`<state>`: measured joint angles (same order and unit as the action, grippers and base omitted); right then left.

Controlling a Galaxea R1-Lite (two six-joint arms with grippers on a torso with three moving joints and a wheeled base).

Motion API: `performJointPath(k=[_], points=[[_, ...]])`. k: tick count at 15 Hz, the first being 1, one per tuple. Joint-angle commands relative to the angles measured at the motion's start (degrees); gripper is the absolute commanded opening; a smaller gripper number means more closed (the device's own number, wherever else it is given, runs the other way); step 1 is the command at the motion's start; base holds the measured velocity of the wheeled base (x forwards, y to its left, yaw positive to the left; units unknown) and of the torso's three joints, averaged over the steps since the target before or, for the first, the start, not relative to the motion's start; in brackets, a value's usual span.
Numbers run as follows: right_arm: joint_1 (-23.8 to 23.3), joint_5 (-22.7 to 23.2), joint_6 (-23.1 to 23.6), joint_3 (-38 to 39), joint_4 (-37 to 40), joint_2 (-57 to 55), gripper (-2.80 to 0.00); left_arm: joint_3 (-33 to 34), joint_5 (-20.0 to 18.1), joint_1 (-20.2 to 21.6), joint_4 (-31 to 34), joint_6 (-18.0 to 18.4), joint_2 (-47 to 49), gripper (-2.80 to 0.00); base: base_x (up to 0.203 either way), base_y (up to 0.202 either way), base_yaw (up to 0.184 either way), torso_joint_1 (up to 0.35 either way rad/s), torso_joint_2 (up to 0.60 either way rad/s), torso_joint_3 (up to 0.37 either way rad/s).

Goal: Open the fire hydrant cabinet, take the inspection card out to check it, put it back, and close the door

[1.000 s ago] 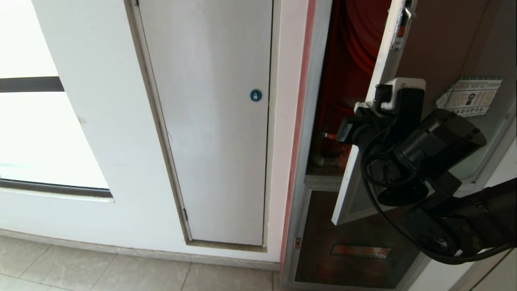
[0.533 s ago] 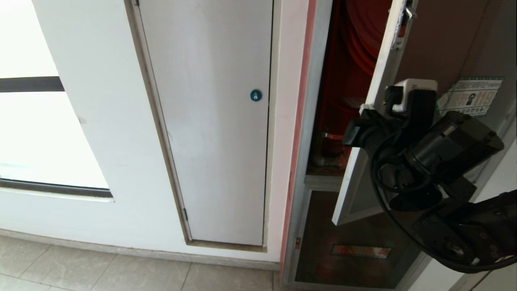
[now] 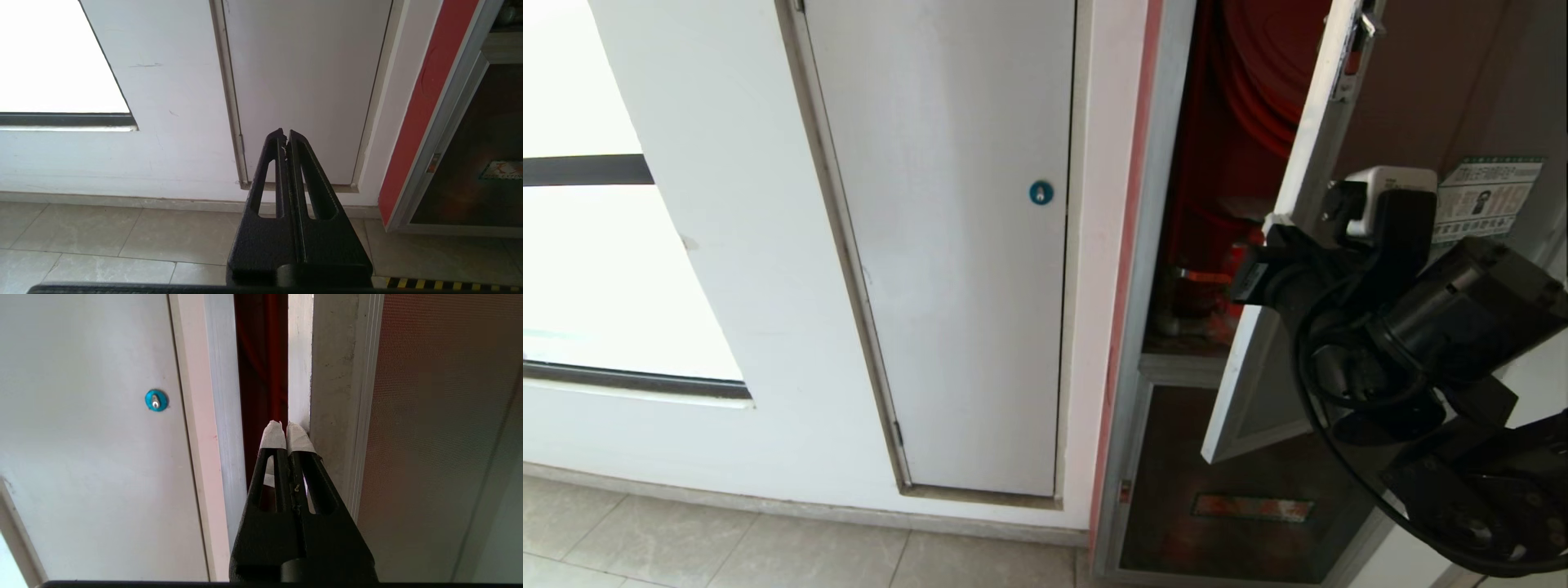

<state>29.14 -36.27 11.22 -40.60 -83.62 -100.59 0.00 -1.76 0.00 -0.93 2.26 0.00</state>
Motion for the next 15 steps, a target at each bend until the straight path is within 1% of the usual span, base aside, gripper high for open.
performJointPath(k=[1, 9, 15], points=[[-0.04, -0.46, 0.12, 1.23, -0.66, 1.04, -2.80, 0.35, 0.00, -0.09, -0.04, 0.02, -0.09, -2.80, 0.000, 0.000, 0.000, 0.000, 0.00, 0.000], [0.16, -1.65, 0.28, 5.45, -1.28, 5.62, -2.80, 0.35, 0.00, -0.05, -0.04, 0.02, -0.09, -2.80, 0.000, 0.000, 0.000, 0.000, 0.00, 0.000], [0.96, -1.79, 0.71, 9.07, -1.07, 11.31, -2.80, 0.35, 0.00, -0.01, -0.04, 0.02, -0.09, -2.80, 0.000, 0.000, 0.000, 0.000, 0.00, 0.000]])
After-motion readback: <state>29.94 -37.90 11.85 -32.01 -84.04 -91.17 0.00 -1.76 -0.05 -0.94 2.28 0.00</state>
